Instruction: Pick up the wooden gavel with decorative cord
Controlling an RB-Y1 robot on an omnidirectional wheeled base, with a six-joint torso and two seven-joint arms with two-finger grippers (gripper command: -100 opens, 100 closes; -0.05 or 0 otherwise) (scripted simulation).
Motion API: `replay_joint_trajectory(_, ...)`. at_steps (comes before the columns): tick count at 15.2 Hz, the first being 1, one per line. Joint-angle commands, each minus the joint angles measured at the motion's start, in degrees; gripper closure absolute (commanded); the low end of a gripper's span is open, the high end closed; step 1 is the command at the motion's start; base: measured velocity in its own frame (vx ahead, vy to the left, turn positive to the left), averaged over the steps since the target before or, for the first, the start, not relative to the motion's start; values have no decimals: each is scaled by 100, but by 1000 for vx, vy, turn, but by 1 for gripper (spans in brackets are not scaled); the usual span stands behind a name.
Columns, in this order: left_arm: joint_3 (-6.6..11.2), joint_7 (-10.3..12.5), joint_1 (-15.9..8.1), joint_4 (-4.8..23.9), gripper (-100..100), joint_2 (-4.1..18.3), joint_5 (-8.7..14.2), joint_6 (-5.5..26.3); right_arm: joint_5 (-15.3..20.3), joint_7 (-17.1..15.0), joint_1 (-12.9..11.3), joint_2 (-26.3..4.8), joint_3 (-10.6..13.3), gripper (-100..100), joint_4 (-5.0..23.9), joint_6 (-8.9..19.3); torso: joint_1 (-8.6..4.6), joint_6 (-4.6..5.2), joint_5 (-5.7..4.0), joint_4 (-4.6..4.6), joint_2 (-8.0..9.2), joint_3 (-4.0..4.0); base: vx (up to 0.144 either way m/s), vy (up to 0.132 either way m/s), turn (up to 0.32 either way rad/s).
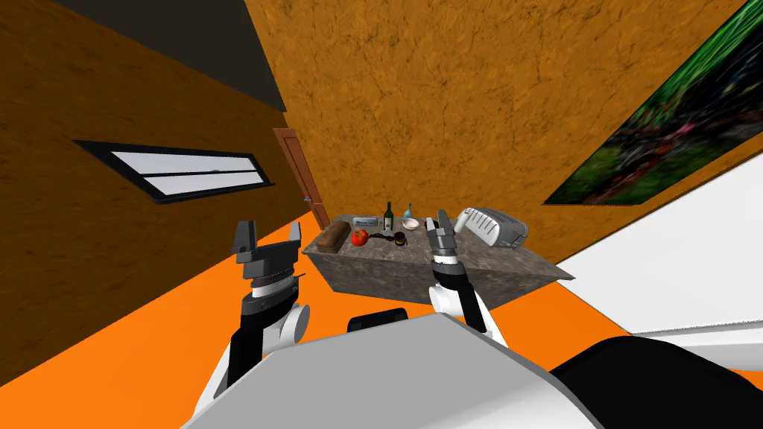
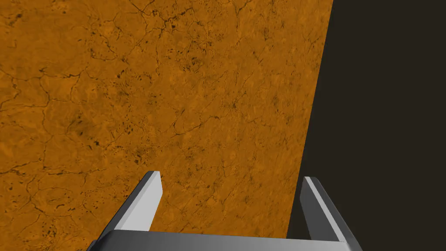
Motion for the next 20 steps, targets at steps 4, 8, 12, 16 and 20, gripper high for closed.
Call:
replay_joint_trajectory(4,0,0,-1,0,0,0,0,0,18,-2,42,-597,13,-100,221,-10,14,-1,3,3,14,8,-36,39,46)
replay_joint_trajectory(8,-1,0,-1,0,0,-1,0,0,37,-5,92,-1064,32,-100,458,-20,24,-1,5,5,23,13,-52,64,58)
replay_joint_trajectory(12,-1,0,-1,0,0,-1,0,0,48,-7,124,-1463,46,-100,605,-26,30,-1,7,4,20,11,-40,69,61)
replay_joint_trajectory(16,-1,0,-1,0,0,-1,0,0,75,-12,204,-2073,84,-100,948,-41,26,-2,6,4,20,11,-43,69,91)
replay_joint_trajectory(20,-1,0,-1,0,0,-1,0,0,90,-16,251,-2468,109,-100,1141,-51,27,-2,6,3,16,9,-29,62,66)
